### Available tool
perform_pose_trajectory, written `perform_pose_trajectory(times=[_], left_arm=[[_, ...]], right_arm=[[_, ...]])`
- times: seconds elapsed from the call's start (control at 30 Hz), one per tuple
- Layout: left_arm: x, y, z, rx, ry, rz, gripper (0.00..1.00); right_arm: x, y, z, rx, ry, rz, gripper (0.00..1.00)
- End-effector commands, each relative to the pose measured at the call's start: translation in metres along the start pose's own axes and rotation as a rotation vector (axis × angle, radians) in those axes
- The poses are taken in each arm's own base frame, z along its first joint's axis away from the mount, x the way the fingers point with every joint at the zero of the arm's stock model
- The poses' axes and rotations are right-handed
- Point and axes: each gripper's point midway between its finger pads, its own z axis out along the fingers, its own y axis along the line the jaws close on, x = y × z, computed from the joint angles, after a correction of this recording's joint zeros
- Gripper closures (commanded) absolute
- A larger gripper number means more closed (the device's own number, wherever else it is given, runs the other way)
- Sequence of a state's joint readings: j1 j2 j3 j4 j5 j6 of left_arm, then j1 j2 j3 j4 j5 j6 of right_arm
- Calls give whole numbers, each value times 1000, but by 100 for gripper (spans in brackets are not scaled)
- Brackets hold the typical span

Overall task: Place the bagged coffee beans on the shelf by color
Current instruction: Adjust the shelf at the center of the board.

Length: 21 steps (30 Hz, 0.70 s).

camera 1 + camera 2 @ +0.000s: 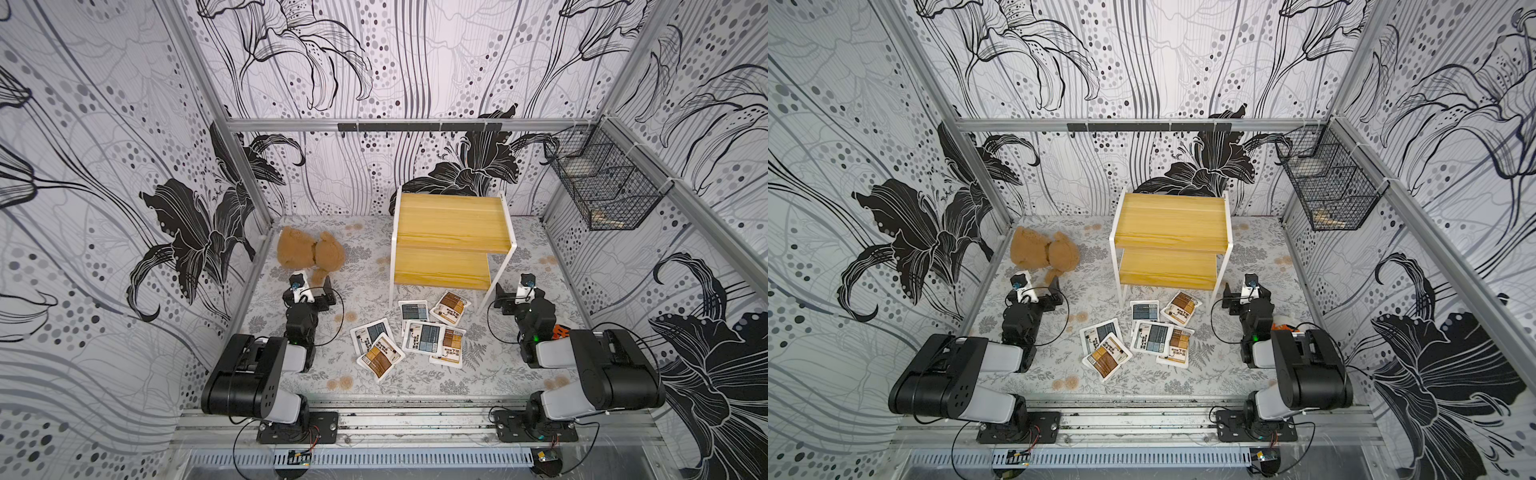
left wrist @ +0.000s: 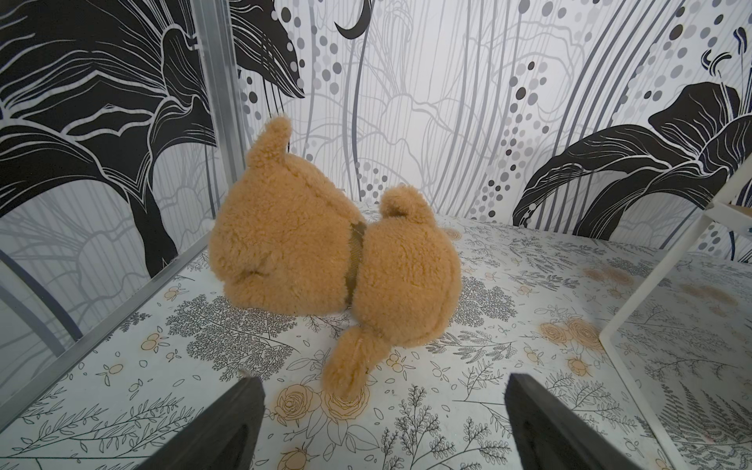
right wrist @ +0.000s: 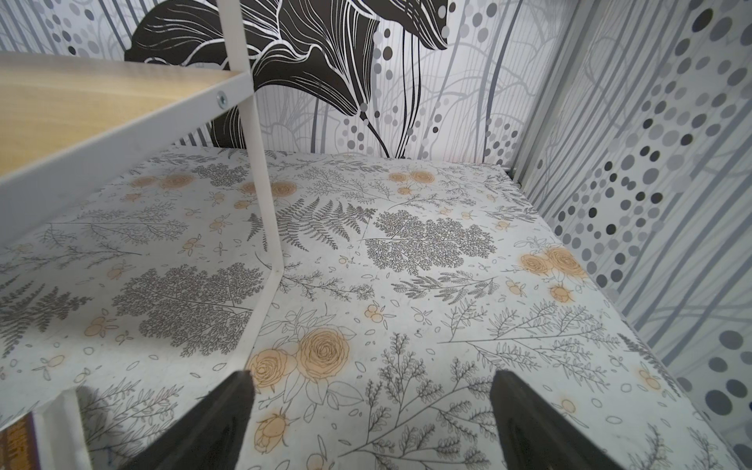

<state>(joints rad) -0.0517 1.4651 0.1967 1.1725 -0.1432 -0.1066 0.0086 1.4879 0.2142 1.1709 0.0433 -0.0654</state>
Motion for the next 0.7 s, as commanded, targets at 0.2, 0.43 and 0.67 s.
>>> perform_pose_trajectory(times=[0.2,0.43,0.67], left_arm=[[-27,1,30,-95,115,5,3],[-69,-23,21,-31,211,-200,3],[-98,-59,-17,163,273,-440,3]], right_arm=[[-24,-21,26,96,163,57,3],[-54,-20,12,116,378,273,4],[-74,-5,-40,39,488,385,4]])
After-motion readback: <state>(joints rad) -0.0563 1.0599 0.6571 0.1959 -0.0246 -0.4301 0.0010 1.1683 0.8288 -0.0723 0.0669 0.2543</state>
